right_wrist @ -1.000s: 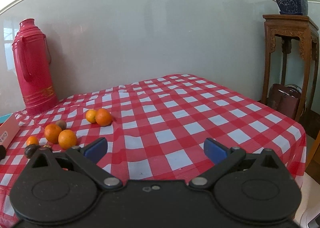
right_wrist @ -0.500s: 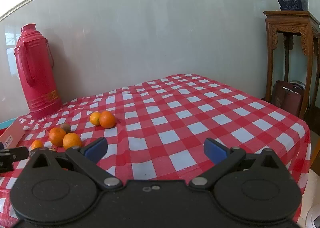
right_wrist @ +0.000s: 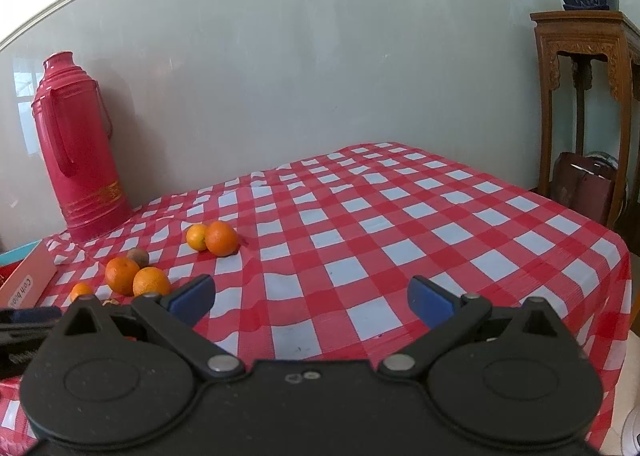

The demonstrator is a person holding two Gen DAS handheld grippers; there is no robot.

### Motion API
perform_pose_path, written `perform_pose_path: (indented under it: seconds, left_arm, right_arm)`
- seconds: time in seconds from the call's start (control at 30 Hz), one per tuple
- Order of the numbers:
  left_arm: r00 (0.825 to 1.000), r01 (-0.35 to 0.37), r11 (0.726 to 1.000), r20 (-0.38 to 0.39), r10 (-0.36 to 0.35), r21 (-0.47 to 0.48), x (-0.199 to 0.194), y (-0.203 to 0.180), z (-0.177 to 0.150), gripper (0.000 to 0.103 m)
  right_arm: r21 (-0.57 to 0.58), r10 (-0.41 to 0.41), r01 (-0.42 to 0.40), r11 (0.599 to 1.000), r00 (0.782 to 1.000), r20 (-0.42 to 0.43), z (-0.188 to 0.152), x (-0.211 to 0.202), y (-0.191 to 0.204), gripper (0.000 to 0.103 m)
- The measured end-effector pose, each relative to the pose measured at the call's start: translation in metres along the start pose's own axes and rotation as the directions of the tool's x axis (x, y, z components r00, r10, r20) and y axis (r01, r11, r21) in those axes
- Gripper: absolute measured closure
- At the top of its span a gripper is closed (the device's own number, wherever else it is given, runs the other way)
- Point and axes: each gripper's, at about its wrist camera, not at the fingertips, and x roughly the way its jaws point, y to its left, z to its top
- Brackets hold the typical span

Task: Organize fruits
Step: 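Close the left gripper on the dark avocado, then carry the avocado with the left gripper into the box and release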

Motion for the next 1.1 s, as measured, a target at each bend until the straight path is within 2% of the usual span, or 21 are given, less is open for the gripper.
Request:
perform_pose_path:
  seconds: [0.13,0.3,0.53,1.1]
  left_arm:
    - [1.0,0.023,0.999,-0.009,-0.023,-0.025,0.007,-0.005,0.0,0.054]
    - [1.0,-0.018,0.999,-0.024,0.016,-0.049,0.02,-0.006,0.002,0.054]
    - [0.997,-0.037,0.994,-0.071,0.03,-0.101,0.036,-0.002,-0.001,0.054]
    - [0.998,-0.044,0.994,-0.058,0.038,-0.102,0.036,-0.003,0.0,0.059]
  right_arm:
    - [0.002,0.003,-0.003,1.0,1.0,-0.006,0.0,0.001,-0.001,0.006]
    - [0.025,0.004,-0.004,1.0,1.0,-0.007,0.0,0.002,-0.005,0.006]
    - [0.042,0.013,-0.013,0.999,1.0,-0.019,0.0,0.005,-0.006,0.006]
    - [0.033,0.027,-0.026,0.999,0.999,-0.028,-0.001,0.007,-0.002,0.006]
